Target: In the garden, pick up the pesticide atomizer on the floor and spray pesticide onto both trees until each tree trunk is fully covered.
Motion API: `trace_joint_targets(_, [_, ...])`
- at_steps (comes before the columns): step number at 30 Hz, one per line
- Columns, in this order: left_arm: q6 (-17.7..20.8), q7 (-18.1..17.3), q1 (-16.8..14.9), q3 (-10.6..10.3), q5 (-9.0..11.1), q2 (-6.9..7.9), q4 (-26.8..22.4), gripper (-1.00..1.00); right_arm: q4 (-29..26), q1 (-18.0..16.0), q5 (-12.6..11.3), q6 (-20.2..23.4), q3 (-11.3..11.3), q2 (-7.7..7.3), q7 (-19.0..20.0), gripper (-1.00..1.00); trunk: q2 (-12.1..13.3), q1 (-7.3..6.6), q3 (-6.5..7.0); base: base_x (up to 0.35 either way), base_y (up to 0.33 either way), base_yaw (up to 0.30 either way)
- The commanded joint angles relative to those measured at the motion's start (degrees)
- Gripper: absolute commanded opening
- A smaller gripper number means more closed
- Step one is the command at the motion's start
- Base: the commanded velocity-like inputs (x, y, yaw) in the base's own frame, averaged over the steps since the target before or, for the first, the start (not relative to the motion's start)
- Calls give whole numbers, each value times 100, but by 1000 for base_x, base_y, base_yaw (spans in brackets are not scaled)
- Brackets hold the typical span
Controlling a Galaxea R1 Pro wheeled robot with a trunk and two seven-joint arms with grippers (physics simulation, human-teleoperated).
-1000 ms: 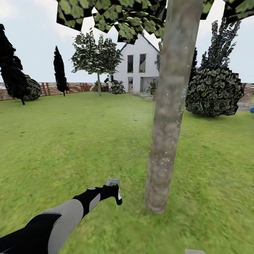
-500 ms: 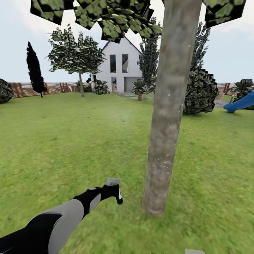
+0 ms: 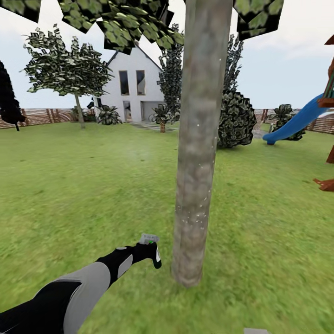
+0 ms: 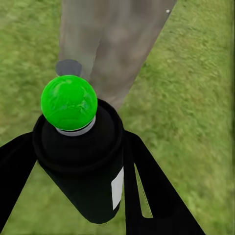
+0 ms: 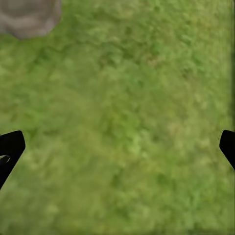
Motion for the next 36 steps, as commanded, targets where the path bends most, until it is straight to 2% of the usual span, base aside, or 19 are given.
trace_joint_targets(1, [4, -14, -3, 26, -30, -2, -8, -100, 26, -12, 21, -38, -11, 0, -15, 100, -5, 2, -7, 101, 21, -300])
trace_joint_targets(11, [3, -14, -3, 31, -24, -5, -11, -100, 26, -12, 22, -38, -12, 0, -15, 100, -5, 2, -7, 10, 4, -286])
trace_joint_targets(18, [5, -14, -3, 28, -24, -13, -9, -100, 26, -12, 21, -45, -12, -13, -15, 100, -5, 2, -7, -170, 0, -31])
trace_joint_targets(21, [67, -187, -3, -1, -4, -12, -49, -100, 26, -12, 20, -47, -12, -24, -15, 100, -5, 2, -7, -17, 0, -2])
trace_joint_targets(22, [268, -273, -3, -22, 3, -65, -249, -100, 26, -12, 20, -47, -12, -25, -15, 100, -5, 2, -7, -4, 0, 0])
trace_joint_targets(23, [629, -306, -3, -27, 6, -103, -586, -100, 26, -12, 20, -47, -12, -26, -15, 100, -5, 2, -7, -3, 0, 0])
trace_joint_targets(24, [1170, -325, -3, -27, 8, -128, -1057, -100, 26, -12, 20, -47, -12, -26, -15, 100, -5, 2, -7, -2, 0, 0])
trace_joint_targets(25, [1790, -335, -3, -23, 9, -145, -1584, -100, 26, -12, 20, -47, -12, -26, -15, 100, -5, 2, -7, -1, 0, 0])
trace_joint_targets(26, [2779, -343, -3, -23, 10, -168, -2505, -100, 26, -12, 20, -47, -12, -25, -15, 100, -5, 2, -7, 0, 0, 0])
trace_joint_targets(28, [3234, -349, -3, -41, 11, -186, -3083, -100, 26, -12, 20, -47, -12, -21, -15, 100, -5, 2, -7, 0, 0, 0])
trace_joint_targets(30, [3431, -357, -3, -42, 11, -198, -3523, -100, 26, -12, 20, -47, -12, -19, -15, 100, -5, 2, -7, 0, 0, 0])
trace_joint_targets(33, [4328, -366, -3, -61, 11, -205, -4443, -100, 26, -9, 20, -47, -12, -18, -15, 100, -5, 2, -7, 0, 0, 0])
trace_joint_targets(34, [4848, -369, -3, -60, 11, -205, -5014, -100, 26, -8, 20, -47, -12, -18, -15, 100, -5, 2, -7, 0, 0, 0])
trace_joint_targets(35, [5127, -371, -3, -47, 11, -205, -5397, -100, 26, -7, 20, -47, -12, -18, -15, 100, -5, 2, -7, 0, 0, 0])
trace_joint_targets(36, [5464, -373, -3, -21, 10, -205, -6009, -100, 26, -7, 20, -47, -12, -20, -15, 100, -5, 2, -7, 0, 0, 0])
